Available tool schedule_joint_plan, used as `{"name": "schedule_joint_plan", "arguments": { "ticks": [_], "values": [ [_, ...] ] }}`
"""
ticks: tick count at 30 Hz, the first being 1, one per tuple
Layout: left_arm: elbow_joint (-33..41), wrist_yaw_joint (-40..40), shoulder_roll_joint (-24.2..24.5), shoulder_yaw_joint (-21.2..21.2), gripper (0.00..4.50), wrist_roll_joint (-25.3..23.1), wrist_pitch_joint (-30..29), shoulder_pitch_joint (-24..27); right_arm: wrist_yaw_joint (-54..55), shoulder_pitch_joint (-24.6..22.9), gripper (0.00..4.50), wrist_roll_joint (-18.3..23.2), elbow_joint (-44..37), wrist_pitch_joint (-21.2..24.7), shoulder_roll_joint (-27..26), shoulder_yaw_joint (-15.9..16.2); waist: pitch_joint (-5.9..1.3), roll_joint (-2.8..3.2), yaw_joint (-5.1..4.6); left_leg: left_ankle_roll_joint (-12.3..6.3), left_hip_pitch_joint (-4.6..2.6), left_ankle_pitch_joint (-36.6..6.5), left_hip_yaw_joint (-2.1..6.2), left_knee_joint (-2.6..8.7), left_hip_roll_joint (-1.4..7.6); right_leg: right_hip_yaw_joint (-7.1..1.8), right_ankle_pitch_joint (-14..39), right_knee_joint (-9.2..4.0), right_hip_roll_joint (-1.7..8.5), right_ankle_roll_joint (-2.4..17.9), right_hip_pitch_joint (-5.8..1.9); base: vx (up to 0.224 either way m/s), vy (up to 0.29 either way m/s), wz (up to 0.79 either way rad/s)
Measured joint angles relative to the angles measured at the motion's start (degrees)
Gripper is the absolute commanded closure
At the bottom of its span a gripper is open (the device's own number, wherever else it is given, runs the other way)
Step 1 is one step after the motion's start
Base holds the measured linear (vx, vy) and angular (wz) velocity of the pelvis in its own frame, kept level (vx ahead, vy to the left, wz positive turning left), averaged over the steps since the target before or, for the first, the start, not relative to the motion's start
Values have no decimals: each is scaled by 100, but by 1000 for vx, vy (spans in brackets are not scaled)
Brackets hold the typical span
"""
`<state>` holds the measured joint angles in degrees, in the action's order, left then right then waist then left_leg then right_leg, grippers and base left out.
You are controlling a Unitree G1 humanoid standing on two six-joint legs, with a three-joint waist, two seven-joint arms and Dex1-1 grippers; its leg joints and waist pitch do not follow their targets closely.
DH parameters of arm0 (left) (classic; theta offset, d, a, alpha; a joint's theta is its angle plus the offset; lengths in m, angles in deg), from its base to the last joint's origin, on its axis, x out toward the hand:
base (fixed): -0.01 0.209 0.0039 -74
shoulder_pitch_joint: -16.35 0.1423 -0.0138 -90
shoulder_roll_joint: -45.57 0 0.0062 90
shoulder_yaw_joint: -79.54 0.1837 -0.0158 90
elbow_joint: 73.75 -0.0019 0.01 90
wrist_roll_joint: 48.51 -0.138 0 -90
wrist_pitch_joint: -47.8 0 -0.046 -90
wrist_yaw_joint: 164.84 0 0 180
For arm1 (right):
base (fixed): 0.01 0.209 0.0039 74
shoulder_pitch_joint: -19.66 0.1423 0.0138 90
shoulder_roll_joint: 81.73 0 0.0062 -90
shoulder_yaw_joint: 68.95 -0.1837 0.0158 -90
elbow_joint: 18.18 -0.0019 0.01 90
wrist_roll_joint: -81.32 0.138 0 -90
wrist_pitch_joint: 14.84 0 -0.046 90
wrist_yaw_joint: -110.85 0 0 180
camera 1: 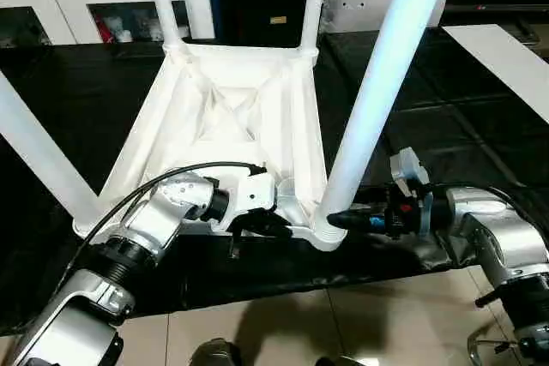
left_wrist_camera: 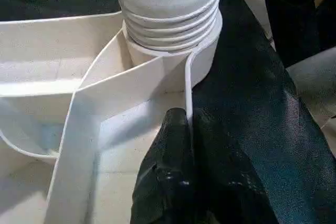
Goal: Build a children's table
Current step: Rotate leg to tighten
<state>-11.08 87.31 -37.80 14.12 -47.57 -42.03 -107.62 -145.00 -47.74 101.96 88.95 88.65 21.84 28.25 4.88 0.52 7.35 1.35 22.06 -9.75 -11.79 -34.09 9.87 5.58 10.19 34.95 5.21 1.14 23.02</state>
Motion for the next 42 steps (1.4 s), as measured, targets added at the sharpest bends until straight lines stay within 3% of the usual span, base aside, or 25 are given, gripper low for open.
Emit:
{"name": "schedule_joint_plan", "arguments": {
  "ticks": [3, 7, 9, 12, 15, 19, 21, 23, 25, 27, 30, 37, 42],
  "values": [
    [0, -8, 1, -24, 450, 10, -64, 5, 110, 0, 259, -18, 0, 29, -74, -2, -1, 1, -10, 2, -4, 1, 0, 0, 0, 0, -2, 3, 0, 3, -1, 0, 0, 0],
    [-29, -302, -74, -234, 450, -15, -420, 51, 713, 74, 260, -237, 119, -144, -388, -12, -3, 0, -119, 9, -21, 6, 0, -2, 1, 0, 5, 6, 0, -12, -6, 0, 0, 0],
    [-105, -720, -161, -448, 450, -69, -737, 48, 1526, 237, 261, -478, 341, -274, -759, -56, -1, -6, -273, 13, -26, 8, 2, -5, 3, 5, 5, 2, -1, -13, 3, 0, 0, 0],
    [-144, -1395, -415, -585, 450, -203, -1065, 9, 2589, 427, 262, -608, 547, -91, -1193, -188, -1, -4, -416, 14, -35, 8, 21, -19, 1, 19, 6, -12, 0, -14, 4, 0, 0, 0],
    [-170, -2112, -716, -662, 450, -434, -1326, -56, 3511, 678, 262, -689, 671, 372, -1577, -367, 0, -6, -460, 14, -42, 8, 23, -21, 0, 19, 7, -20, 0, -15, 0, 0, 0, 0],
    [-466, -2920, -1205, -734, 450, -682, -1570, -307, 4572, 968, 262, -908, 889, 517, -1941, -528, 0, -6, -468, 13, -35, 8, 23, -21, -4, 16, 6, -37, 0, -14, 1, 0, 0, 0],
    [-518, -3160, -1360, -741, 450, -751, -1645, -361, 4865, 1004, 262, -939, 961, 457, -2036, -591, -4, -2, -462, 12, -31, 8, 22, -16, -5, 16, 3, -52, 0, -12, -4, 0, 0, 0],
    [-601, -3295, -1450, -715, 450, -861, -1616, -442, 5041, 1004, 192, -1002, 1014, 274, -2087, -615, -5, -4, -431, 11, -21, 7, 22, -16, -9, 12, -30, -57, 0, -7, -1, 0, 0, 0],
    [-608, -3278, -1475, -612, 450, -891, -1558, -487, 5126, 1002, 190, -992, 1076, 245, -2103, -688, -6, -2, -385, 9, -9, 6, 22, -14, -10, 12, -52, -58, 0, -5, 8, 0, 0, 0],
    [-542, -3144, -1528, -511, 450, -877, -1493, -484, 5165, 978, 160, -999, 1142, 221, -2044, -723, -11, 10, -239, 7, -1, 4, 22, 0, -10, 14, -77, -55, 0, 25, 12, 0, 0, 0],
    [-498, -2897, -1433, -446, 450, -852, -1358, -469, 4803, 802, 142, -988, 1008, 79, -1794, -685, -13, 15, -107, 6, 0, 4, 21, 21, -9, 17, -63, -55, -1, 8, 18, 0, 0, 0],
    [-503, -2229, -1039, -246, 450, -846, -527, -339, 3868, 514, 91, -890, 803, -126, -1368, -551, -16, 20, -46, 9, 0, 6, 21, 15, -5, 21, -66, -48, 0, 12, 16, 0, 0, 0],
    [-583, -1694, -893, -102, 450, -799, 21, -310, 2715, 225, 50, -667, 438, -151, -715, -441, -16, 19, 67, 7, -1, 6, 17, -6, -8, 14, -55, -54, 3, -17, 1, 0, 0, 0]
  ]
}}
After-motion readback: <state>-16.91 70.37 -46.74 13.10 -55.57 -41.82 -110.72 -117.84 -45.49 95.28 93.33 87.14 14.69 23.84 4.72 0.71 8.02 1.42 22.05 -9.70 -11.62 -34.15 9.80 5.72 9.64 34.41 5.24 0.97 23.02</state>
